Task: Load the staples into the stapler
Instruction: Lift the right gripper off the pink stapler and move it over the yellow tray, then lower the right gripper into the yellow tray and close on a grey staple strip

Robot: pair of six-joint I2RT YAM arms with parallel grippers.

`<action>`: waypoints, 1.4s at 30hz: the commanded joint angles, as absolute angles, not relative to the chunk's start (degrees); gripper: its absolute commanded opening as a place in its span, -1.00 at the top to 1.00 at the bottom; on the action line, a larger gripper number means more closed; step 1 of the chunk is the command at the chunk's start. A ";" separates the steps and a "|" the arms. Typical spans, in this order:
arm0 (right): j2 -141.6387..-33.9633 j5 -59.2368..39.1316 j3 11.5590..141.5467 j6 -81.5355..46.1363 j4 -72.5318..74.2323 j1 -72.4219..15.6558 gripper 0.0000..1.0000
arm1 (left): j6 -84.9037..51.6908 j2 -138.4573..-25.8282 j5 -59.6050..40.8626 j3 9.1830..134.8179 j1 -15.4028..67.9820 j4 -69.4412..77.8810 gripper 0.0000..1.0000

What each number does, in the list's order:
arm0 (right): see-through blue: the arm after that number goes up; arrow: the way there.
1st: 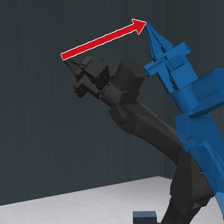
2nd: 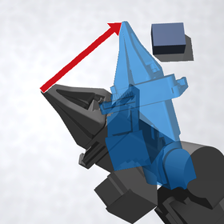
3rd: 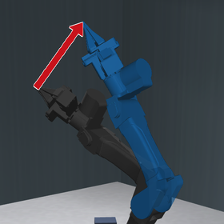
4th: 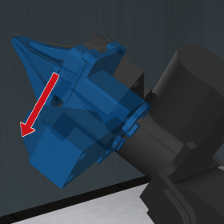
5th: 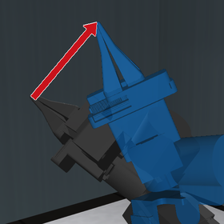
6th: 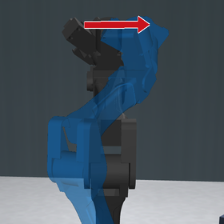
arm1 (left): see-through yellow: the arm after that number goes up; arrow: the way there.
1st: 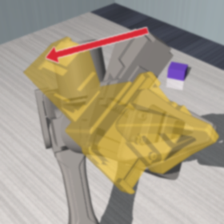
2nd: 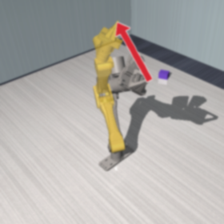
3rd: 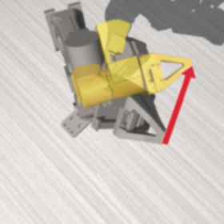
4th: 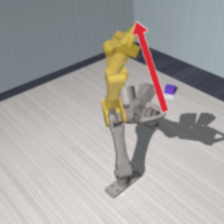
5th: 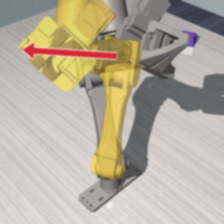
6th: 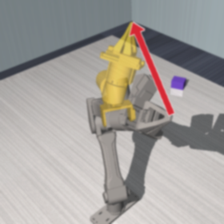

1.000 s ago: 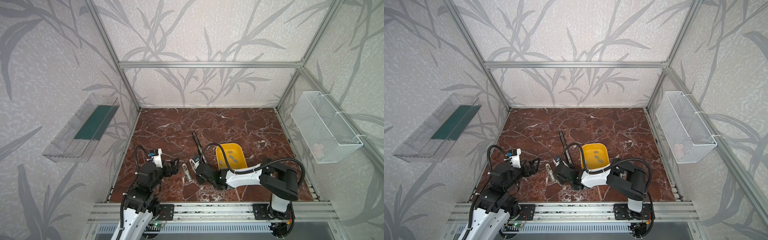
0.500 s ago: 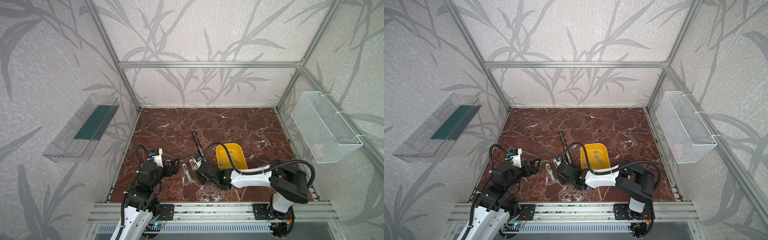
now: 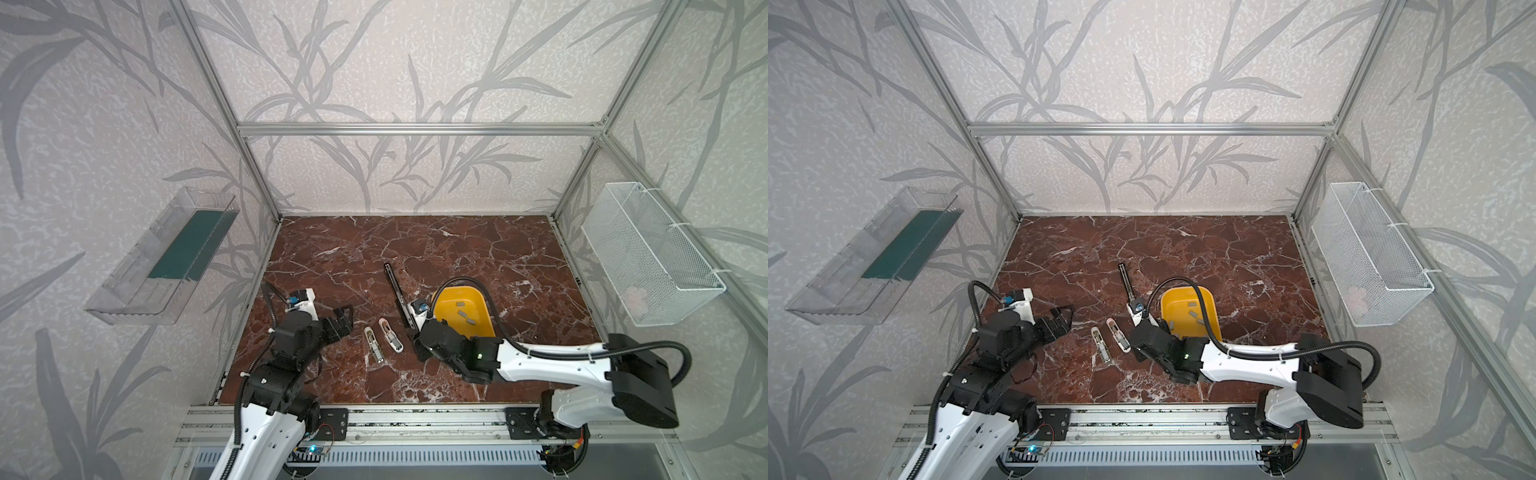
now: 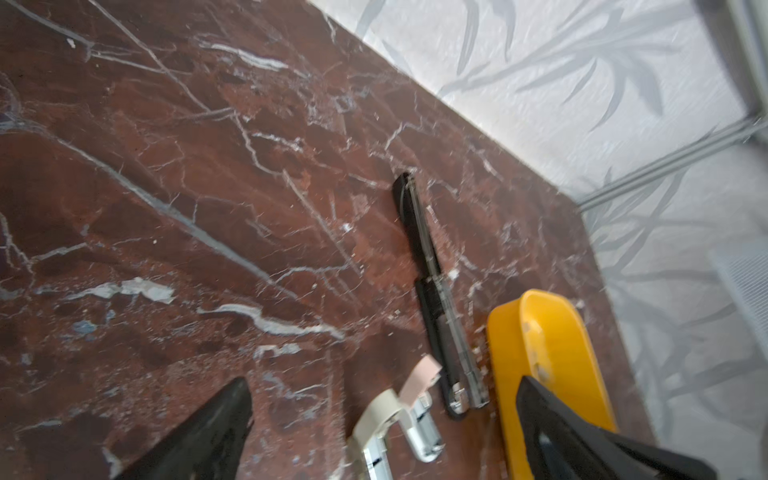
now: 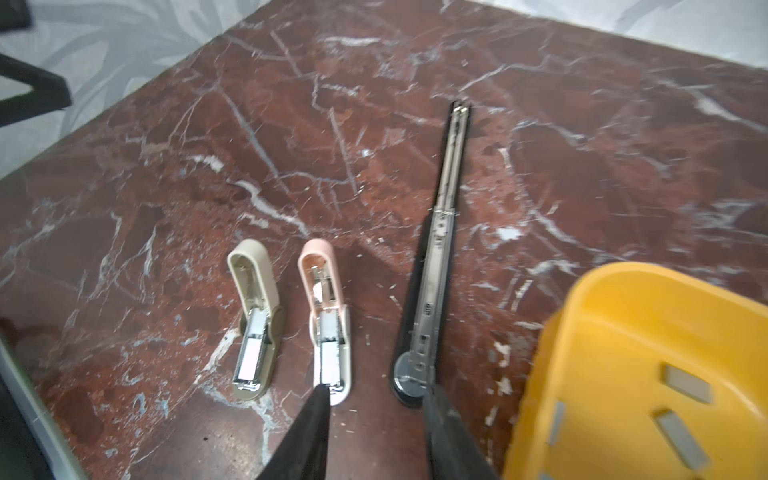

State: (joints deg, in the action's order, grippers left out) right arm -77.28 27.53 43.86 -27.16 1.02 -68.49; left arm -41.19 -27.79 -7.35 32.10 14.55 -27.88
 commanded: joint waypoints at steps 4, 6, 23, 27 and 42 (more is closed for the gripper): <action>-65.41 31.42 39.24 -35.88 -12.23 -59.26 0.23 | -58.37 -38.71 -16.09 41.49 21.77 -17.66 -0.99; -64.38 29.20 38.88 -36.04 -14.73 -54.80 0.23 | -58.72 -40.72 -11.48 43.30 27.76 -16.62 -0.98; -78.76 18.33 40.28 -38.24 -10.53 -42.83 0.37 | -55.35 -47.15 0.34 40.52 31.64 -8.06 -0.98; -83.21 18.46 41.85 -39.28 -7.55 -42.28 0.37 | -48.30 -49.81 5.28 41.02 31.20 -10.15 -0.98; -86.72 19.57 48.24 -30.68 -9.32 -41.40 0.34 | -20.07 -39.76 25.86 26.46 29.50 -15.19 -0.98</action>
State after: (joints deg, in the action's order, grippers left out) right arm -89.67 18.26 49.74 -34.04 -9.13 -41.63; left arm -22.79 -40.03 17.52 27.55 30.11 -13.45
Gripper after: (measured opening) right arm 0.326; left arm 0.991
